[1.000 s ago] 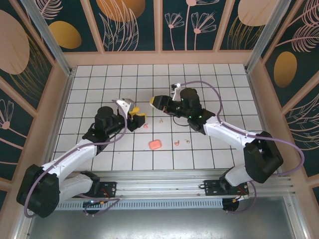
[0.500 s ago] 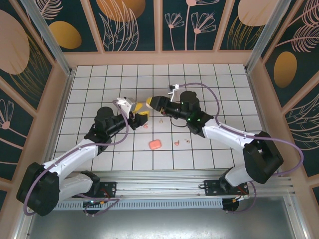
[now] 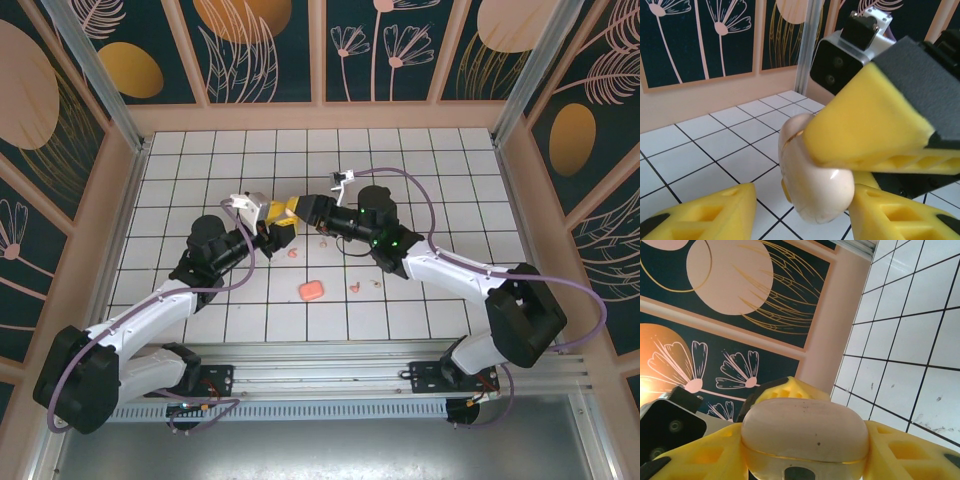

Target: Insert the wireless bluetooth earbuds into the charging case

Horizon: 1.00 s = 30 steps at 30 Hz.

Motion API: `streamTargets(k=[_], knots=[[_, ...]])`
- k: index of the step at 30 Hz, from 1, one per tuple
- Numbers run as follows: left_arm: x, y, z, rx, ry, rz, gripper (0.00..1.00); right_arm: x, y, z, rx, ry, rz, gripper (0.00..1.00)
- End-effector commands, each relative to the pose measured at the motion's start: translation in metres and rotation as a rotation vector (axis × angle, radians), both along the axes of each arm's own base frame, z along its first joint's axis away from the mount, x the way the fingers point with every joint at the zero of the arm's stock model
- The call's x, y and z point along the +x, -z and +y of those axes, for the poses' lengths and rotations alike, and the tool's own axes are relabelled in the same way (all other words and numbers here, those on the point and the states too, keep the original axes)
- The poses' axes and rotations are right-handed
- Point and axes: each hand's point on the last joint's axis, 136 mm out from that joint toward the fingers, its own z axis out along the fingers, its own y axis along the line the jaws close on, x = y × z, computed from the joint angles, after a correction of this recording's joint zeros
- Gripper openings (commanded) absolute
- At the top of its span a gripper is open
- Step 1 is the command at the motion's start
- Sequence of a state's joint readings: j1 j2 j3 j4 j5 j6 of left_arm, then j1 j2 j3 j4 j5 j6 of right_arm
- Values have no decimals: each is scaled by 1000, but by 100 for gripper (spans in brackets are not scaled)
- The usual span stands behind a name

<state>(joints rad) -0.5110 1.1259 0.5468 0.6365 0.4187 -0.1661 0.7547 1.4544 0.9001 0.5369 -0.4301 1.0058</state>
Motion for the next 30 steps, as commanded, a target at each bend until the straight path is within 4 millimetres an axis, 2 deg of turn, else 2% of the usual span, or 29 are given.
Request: streamTargets(k=[1,6,12,19,24,30], knots=[[-6,-15,1,-45,6,-44,52,-6,-4,5,28,-26,-11,50],[-6,-17,2,-47,1,-52,50,-7,-2,7,23,-33,-5,50],[-6,-20,2,-52,3,-55,33,-9,-2,10,23,-47,-2,49],[-7,-18,-1,-51,19,-44,23,-9,-7,8,-8,-42,-38,51],[-8,-20,-3,-55,35,-43,17,-5,-9,-6,-64,16,-88,66],[-13,-25,-11,-60,95,-41,17,-4,-30,-43,-142,149,-245,78]])
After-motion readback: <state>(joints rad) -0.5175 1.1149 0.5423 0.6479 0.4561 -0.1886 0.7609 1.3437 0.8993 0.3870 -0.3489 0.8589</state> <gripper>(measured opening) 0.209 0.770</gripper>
